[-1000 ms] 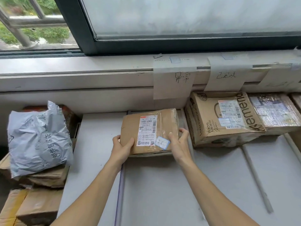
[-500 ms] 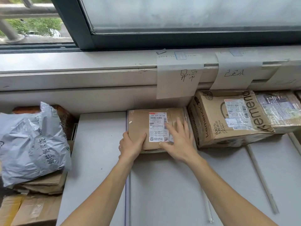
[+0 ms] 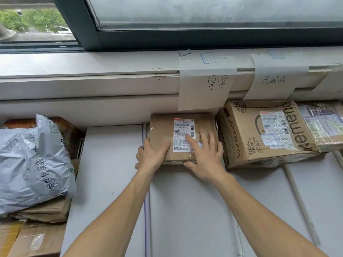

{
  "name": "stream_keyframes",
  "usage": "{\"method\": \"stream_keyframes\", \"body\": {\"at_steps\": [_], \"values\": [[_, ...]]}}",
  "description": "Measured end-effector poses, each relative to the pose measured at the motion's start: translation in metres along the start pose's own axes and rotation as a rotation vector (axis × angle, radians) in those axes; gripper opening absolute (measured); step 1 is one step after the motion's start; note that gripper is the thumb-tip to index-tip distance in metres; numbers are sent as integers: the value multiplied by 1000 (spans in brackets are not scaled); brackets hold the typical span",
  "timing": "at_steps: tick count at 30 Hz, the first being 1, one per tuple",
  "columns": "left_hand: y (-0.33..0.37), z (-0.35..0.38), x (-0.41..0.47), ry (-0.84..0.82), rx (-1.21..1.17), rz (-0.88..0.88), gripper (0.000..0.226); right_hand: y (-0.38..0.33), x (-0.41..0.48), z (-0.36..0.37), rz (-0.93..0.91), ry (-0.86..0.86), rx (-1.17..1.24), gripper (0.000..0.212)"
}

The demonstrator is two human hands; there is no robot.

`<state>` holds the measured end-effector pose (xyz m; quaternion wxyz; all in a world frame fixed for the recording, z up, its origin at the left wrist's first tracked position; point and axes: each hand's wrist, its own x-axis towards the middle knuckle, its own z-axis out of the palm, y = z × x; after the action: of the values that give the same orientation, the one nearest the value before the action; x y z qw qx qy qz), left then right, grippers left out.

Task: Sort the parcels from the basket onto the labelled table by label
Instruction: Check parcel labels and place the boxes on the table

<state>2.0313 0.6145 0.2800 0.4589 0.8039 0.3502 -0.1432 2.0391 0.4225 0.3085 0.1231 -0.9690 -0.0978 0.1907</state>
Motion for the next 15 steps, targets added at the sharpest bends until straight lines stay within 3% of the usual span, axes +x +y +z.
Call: {"method": "stream_keyframes", "body": {"at_steps": [6,15], "values": [[-11,-4,7,-31,-109,100,92,0,0,0,-1,-4,-10,94],[-13,-6,6,-54,-165,154,82,1,-1,1,-11,-4,-14,93]]}}
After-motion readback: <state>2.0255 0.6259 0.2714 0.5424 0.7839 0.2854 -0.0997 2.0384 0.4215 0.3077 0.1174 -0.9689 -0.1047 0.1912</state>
